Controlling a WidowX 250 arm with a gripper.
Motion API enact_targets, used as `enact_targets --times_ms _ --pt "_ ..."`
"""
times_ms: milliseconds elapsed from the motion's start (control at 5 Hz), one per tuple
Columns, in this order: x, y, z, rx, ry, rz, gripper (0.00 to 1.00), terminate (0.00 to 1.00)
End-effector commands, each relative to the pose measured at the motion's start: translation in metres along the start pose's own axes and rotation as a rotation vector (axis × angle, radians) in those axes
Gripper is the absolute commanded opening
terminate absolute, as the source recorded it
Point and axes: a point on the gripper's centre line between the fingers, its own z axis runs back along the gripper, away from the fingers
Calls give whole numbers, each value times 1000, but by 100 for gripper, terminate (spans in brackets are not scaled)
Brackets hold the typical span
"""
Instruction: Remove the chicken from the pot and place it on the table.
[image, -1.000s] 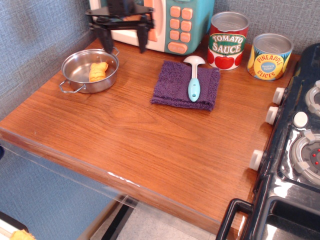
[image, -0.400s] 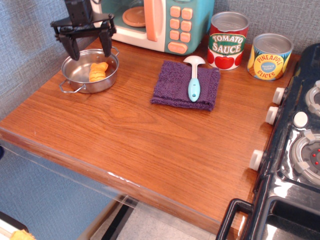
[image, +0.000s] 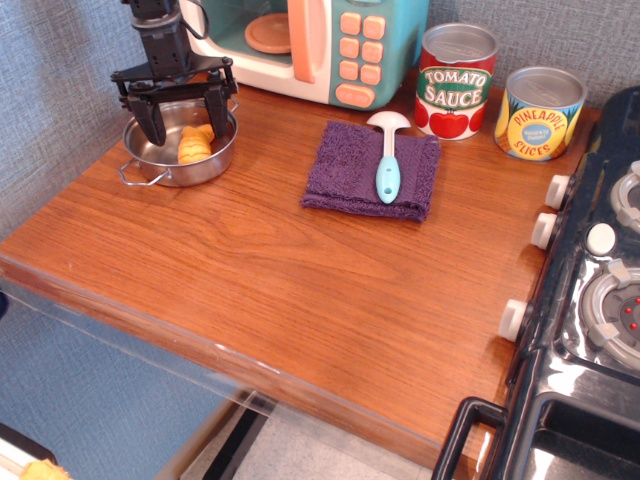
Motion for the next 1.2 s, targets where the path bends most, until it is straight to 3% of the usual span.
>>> enact_targets --times_ms 0,200,400,800,1000 --pt "2 -5 8 22 -29 -1 100 0" --pt "2 -6 7 38 -21 4 0 0" --pt "1 -8 8 45 -9 -6 0 0" --pt "-6 -11 60 -13 -148 14 0 0" --pt "-24 -16 85 -55 -204 -46 0 0"
